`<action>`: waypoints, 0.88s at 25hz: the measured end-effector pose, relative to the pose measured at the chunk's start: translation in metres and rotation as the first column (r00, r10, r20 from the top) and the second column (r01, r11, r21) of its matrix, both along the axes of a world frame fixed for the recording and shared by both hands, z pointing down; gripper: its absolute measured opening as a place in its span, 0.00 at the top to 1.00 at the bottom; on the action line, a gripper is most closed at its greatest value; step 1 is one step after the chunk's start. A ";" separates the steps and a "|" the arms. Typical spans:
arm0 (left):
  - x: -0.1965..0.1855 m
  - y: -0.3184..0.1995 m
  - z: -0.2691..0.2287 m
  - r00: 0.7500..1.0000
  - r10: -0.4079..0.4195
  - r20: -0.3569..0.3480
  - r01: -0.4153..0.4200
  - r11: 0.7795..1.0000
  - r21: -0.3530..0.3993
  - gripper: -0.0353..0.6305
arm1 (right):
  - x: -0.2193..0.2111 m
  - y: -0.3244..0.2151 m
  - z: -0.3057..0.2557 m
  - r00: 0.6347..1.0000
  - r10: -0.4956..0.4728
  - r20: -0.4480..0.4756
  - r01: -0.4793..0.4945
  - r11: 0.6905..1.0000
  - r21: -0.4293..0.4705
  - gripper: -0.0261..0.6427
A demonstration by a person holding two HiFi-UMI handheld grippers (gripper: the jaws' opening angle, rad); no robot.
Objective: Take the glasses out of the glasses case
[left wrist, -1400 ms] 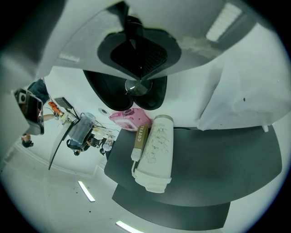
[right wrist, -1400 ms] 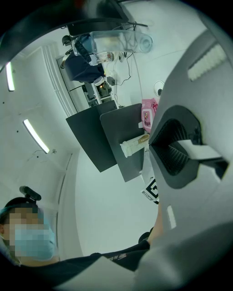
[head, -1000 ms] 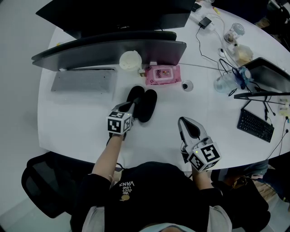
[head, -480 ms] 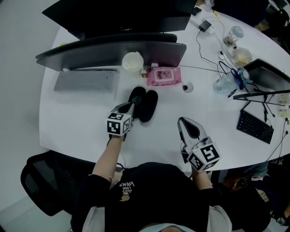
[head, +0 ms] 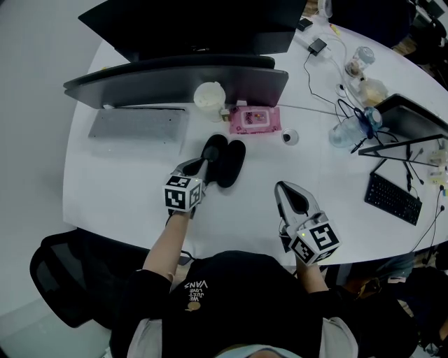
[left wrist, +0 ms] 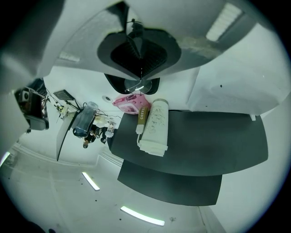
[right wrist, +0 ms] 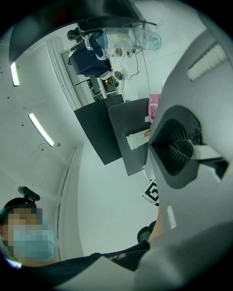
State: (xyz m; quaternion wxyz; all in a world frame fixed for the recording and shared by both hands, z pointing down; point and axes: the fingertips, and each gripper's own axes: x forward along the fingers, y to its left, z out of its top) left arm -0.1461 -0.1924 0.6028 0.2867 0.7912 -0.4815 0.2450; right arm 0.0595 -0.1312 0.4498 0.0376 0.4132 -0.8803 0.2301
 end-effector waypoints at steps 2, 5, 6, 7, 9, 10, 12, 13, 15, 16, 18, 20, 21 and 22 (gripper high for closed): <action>-0.002 0.001 -0.006 1.000 -0.007 0.000 0.007 1.000 0.013 0.93 | 0.000 0.002 -0.002 1.000 -0.004 0.000 0.004 1.000 0.006 0.96; -0.003 0.004 -0.014 1.000 -0.015 -0.002 0.016 0.999 0.034 0.93 | 0.000 0.006 -0.005 1.000 -0.010 0.002 0.010 1.000 0.017 0.96; -0.003 0.005 -0.016 1.000 -0.019 -0.004 0.019 0.999 0.040 0.93 | -0.001 0.007 -0.006 1.000 -0.012 0.002 0.012 1.000 0.020 0.96; -0.004 0.006 -0.018 1.000 -0.022 -0.006 0.022 0.999 0.046 0.94 | -0.001 0.008 -0.007 1.000 -0.014 0.003 0.014 1.000 0.023 0.96; -0.005 0.010 -0.023 1.000 -0.030 -0.009 0.031 0.998 0.058 0.93 | -0.001 0.012 -0.009 1.000 -0.020 0.004 0.019 0.999 0.027 0.96; -0.006 0.012 -0.026 0.999 -0.035 -0.011 0.035 0.997 0.064 0.94 | -0.001 0.013 -0.010 1.000 -0.023 0.005 0.022 0.999 0.030 0.96; -0.007 0.015 -0.030 0.999 -0.044 -0.014 0.045 0.996 0.077 0.93 | -0.002 0.016 -0.013 1.000 -0.029 0.006 0.029 0.999 0.036 0.96; -0.008 0.017 -0.033 0.999 -0.049 -0.016 0.050 0.995 0.083 0.94 | -0.002 0.017 -0.014 0.999 -0.033 0.007 0.032 0.999 0.039 0.96; -0.010 0.021 -0.038 0.998 -0.057 -0.019 0.058 0.994 0.096 0.94 | -0.003 0.020 -0.017 0.999 -0.040 0.006 0.039 0.998 0.046 0.96; -0.011 0.024 -0.040 0.998 -0.061 -0.019 0.062 0.993 0.102 0.93 | -0.004 0.022 -0.018 0.999 -0.043 0.006 0.043 0.998 0.049 0.96; -0.013 0.029 -0.044 0.997 -0.068 -0.020 0.070 0.991 0.114 0.93 | -0.005 0.025 -0.022 0.999 -0.051 0.005 0.051 0.997 0.056 0.96; -0.015 0.034 -0.049 0.997 -0.076 -0.025 0.079 0.989 0.125 0.93 | -0.007 0.028 -0.025 0.998 -0.058 0.007 0.058 0.996 0.064 0.96; -0.016 0.036 -0.051 0.996 -0.080 -0.028 0.083 0.988 0.130 0.94 | -0.008 0.029 -0.026 0.998 -0.062 0.007 0.061 0.996 0.067 0.96; -0.016 0.039 -0.053 0.996 -0.083 -0.030 0.086 0.987 0.135 0.93 | -0.009 0.031 -0.026 0.998 -0.065 0.007 0.064 0.996 0.069 0.96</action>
